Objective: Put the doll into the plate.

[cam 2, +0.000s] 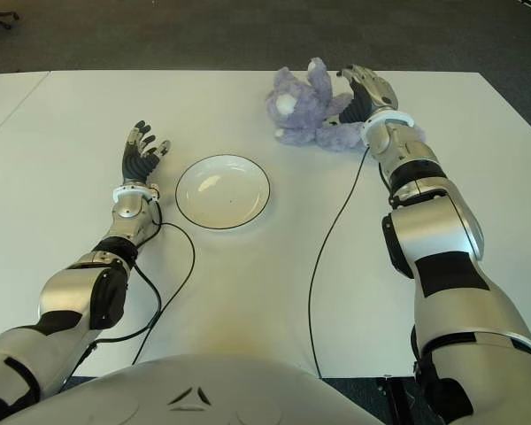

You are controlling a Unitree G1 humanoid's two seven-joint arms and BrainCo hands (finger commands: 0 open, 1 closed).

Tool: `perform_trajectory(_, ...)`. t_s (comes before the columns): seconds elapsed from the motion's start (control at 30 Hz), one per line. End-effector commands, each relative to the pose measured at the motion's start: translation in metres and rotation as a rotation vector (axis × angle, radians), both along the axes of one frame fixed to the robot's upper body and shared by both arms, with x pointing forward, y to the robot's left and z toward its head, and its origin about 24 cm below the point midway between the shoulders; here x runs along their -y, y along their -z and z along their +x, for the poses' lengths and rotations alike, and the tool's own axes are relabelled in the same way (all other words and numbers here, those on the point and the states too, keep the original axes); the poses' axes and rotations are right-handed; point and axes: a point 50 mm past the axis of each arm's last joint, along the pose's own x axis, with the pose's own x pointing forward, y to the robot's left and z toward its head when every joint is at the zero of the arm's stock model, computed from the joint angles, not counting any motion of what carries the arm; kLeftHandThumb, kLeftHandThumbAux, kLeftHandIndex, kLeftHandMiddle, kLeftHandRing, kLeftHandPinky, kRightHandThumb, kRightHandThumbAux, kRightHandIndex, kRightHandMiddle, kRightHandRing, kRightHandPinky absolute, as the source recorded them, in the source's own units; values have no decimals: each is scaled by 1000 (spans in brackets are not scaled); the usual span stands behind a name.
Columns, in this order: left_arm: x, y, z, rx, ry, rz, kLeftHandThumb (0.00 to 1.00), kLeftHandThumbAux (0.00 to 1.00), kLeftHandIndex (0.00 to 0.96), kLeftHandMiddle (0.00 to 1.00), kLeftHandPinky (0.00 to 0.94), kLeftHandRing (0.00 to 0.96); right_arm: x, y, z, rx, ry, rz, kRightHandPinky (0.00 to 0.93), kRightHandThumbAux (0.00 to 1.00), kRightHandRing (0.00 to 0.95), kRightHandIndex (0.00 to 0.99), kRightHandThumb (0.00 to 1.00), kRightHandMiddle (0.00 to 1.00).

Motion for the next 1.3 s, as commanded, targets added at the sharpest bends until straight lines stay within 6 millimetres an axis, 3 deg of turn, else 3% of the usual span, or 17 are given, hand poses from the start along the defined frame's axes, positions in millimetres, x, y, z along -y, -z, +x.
perform_trajectory(0.03, 7, 71, -55, -350, -32, -48, 279, 751, 57, 109, 178, 133, 15, 20, -9, -122, 26, -130, 0, 718, 0, 155, 112, 38)
perform_trajectory(0.57, 13, 71, -52, -365, -45, -72, 267, 784, 60, 92, 119, 107, 41, 36, -23, -239, 41, -334, 0, 714, 0, 220, 160, 47)
perform_trajectory(0.87, 14, 72, -51, -387, -49, -85, 210, 780, 51, 76, 93, 84, 67, 53, -39, -310, 166, -280, 0, 721, 0, 289, 217, 68)
perform_trajectory(1.0, 15, 73, -52, -387, -54, -94, 183, 778, 49, 77, 101, 86, 68, 61, -42, -326, 206, -238, 0, 721, 0, 308, 244, 68)
perform_trajectory(1.13, 15, 74, -54, -387, -60, -103, 143, 769, 46, 81, 101, 89, 63, 85, -51, -397, 254, -175, 0, 721, 0, 372, 306, 69)
perform_trajectory(1.3, 15, 75, -55, -393, -60, -97, 127, 762, 46, 80, 102, 89, 39, 85, -39, -400, 208, -100, 0, 723, 0, 401, 310, 69)
